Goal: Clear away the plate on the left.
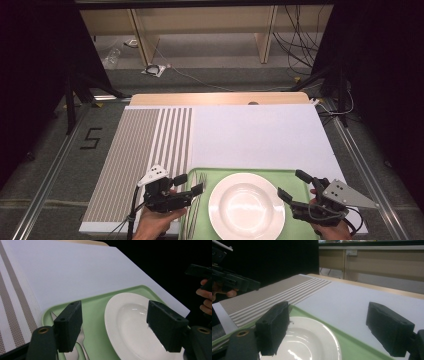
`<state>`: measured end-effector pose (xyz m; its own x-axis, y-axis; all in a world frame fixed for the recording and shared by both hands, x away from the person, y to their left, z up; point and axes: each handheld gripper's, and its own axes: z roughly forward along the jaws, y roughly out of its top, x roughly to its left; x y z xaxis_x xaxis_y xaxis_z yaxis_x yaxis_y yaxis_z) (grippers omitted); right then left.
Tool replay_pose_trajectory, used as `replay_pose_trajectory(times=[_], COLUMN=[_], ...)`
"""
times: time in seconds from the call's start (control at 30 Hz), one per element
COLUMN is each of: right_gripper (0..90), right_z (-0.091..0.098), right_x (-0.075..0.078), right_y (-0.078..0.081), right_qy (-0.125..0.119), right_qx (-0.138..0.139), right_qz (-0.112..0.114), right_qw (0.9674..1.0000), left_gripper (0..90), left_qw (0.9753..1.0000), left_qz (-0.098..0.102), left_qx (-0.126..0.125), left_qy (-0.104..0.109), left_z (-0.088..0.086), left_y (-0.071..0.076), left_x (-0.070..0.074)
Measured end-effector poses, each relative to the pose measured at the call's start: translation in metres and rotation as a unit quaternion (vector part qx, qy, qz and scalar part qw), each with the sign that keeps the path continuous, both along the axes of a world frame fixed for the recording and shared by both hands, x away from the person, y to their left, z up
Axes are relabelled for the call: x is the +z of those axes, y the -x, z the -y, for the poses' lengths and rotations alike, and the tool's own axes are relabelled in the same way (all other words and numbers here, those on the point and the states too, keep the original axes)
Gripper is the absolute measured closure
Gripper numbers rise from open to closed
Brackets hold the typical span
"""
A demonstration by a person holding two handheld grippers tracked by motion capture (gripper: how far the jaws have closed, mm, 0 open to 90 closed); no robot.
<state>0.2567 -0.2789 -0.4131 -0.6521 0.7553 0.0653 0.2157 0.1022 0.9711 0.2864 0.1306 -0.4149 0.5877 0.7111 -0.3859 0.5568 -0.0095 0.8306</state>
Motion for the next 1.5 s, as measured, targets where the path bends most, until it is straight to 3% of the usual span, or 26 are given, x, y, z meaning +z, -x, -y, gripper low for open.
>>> replay_pose_trajectory(times=[0.23,0.47,0.83,1.2,1.5], right_gripper=[19.8,19.7,19.6,19.5,19.5], right_z=[0.0,0.0,0.0,0.0,0.001], right_x=[0.0,0.0,0.0,0.0,0.0], right_y=[0.0,0.0,0.0,0.0,0.0], right_qy=[-0.001,-0.001,-0.001,0.001,-0.001], right_qx=[0.0,0.0,-0.001,-0.002,-0.002], right_qz=[0.0,-0.002,-0.004,-0.004,-0.002], right_qw=[1.0,1.0,1.0,1.0,1.0], left_gripper=[27.4,27.2,25.4,21.8,19.1], left_qw=[0.9991,0.9959,0.992,0.9908,0.9902], left_qz=[0.039,0.082,0.121,0.135,0.14], left_qx=[-0.009,-0.019,-0.017,0.002,0.004], left_qy=[-0.014,-0.035,-0.032,-0.003,0.0], left_z=[-0.003,-0.006,-0.015,-0.026,-0.026], left_y=[0.001,0.004,0.005,0.005,0.006], left_x=[0.002,0.004,0.003,0.002,0.001])
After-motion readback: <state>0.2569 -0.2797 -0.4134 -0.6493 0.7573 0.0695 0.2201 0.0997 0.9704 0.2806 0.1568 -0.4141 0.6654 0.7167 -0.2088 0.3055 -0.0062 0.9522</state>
